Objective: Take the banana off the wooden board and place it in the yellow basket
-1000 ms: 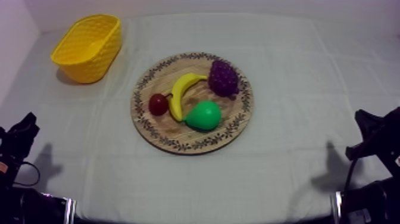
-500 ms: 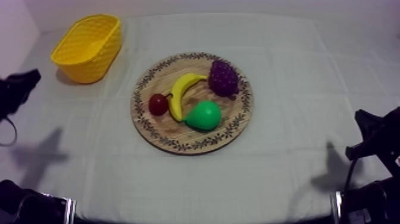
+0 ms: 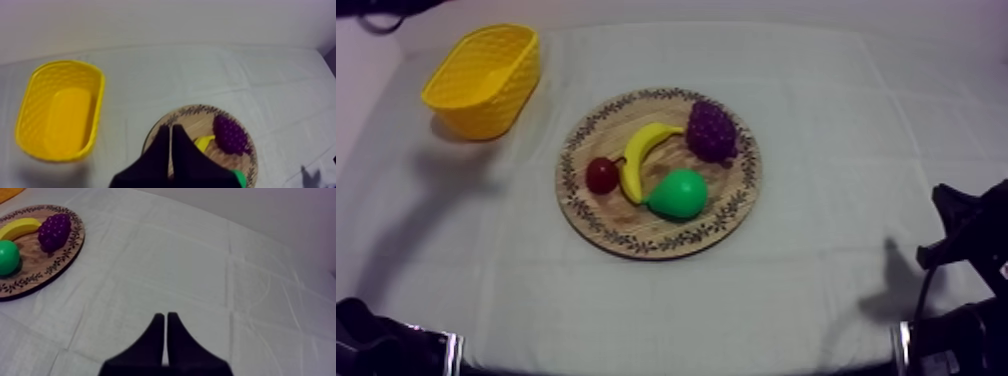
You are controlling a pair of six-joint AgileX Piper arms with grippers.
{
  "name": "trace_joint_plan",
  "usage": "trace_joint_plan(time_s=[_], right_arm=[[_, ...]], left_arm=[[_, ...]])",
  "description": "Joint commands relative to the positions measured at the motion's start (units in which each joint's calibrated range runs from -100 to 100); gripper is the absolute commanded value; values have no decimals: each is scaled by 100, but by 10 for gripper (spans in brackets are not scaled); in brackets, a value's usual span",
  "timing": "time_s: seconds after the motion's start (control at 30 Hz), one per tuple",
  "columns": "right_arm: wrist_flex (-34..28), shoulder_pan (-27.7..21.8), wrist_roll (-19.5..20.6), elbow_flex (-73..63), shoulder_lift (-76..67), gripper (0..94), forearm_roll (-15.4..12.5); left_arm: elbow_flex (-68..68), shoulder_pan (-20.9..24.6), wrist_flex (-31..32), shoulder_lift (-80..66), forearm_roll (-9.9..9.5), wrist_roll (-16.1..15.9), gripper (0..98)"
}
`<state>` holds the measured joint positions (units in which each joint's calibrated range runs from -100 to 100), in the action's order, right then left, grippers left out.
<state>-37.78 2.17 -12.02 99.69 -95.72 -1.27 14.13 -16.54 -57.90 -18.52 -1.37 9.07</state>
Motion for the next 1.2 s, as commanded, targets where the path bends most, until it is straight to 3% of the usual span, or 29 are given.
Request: trace_joint_plan(time_s=[0.0, 0.2, 0.57, 0.73, 1.17], right_arm=[[4, -2, -1, -3, -3, 2, -2], [4, -2, -1, -3, -3, 2, -2], [4, 3, 3, -3, -3, 2, -2], [4, 5, 3, -3, -3, 2, -2], [4, 19, 0, -3, -3, 2, -2]], left_arm=[[-1750, -131, -378, 1291, 4, 13, 1], [-2325, -378, -694, 2261, 75, 63, 1], [-1808, -592, -816, 3076, 352, -320, 6], [-1563, -683, -1024, 3370, 438, -348, 8], [-1286, -938, -625, 3859, 718, -215, 23]])
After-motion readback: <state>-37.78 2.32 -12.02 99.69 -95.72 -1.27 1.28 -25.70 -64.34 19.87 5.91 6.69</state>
